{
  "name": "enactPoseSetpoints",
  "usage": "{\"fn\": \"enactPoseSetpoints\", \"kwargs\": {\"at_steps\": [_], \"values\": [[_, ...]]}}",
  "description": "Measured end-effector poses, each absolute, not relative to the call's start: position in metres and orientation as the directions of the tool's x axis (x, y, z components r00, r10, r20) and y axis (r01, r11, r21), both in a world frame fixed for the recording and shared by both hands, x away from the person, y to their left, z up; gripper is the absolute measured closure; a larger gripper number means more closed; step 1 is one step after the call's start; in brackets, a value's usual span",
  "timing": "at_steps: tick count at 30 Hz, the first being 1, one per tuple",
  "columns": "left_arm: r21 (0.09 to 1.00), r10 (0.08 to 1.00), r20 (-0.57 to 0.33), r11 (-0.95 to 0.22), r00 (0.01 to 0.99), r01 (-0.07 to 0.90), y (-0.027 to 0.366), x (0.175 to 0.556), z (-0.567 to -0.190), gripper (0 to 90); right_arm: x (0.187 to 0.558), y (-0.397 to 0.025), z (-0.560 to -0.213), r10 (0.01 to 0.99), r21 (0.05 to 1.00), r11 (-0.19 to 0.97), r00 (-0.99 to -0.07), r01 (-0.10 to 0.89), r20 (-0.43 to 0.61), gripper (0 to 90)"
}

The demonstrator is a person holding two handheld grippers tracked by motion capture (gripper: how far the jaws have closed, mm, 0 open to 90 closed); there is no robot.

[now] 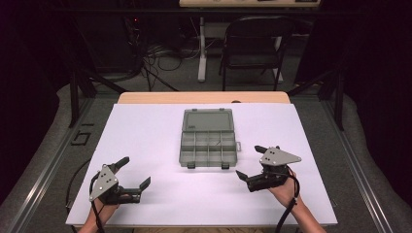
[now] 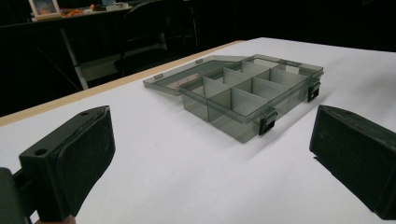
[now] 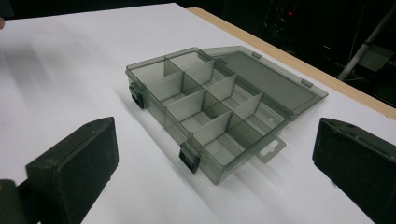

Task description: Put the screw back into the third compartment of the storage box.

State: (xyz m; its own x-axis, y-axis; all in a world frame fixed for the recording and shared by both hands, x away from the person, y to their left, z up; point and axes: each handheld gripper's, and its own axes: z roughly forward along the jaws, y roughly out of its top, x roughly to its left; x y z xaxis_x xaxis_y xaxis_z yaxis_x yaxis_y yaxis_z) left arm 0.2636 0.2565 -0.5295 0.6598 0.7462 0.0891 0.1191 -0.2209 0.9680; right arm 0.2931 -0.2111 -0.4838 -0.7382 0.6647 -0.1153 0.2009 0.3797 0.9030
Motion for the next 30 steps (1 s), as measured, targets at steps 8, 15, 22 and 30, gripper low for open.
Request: {"fn": "enactPoseSetpoints", "kwargs": {"at_steps": [8,15,22,30], "values": [[0.968,0.743,0.092,-0.224,0.663,0.117,0.256,0.264,-0.530,0.1,0.282,-0.223,-0.496,0.673,0.911,0.360,-0.733,0.202,-0.103,0.0],[0.967,0.740,0.087,-0.224,0.667,0.123,0.257,0.262,-0.530,0.1,0.273,-0.234,-0.503,0.700,0.919,0.342,-0.705,0.196,-0.110,0.0],[0.967,0.740,0.086,-0.223,0.668,0.122,0.257,0.262,-0.530,0.1,0.272,-0.238,-0.508,0.721,0.915,0.342,-0.684,0.213,-0.110,0.0],[0.967,0.742,0.083,-0.223,0.665,0.127,0.256,0.263,-0.531,0.1,0.270,-0.236,-0.509,0.707,0.915,0.353,-0.696,0.197,-0.123,0.0]]}}
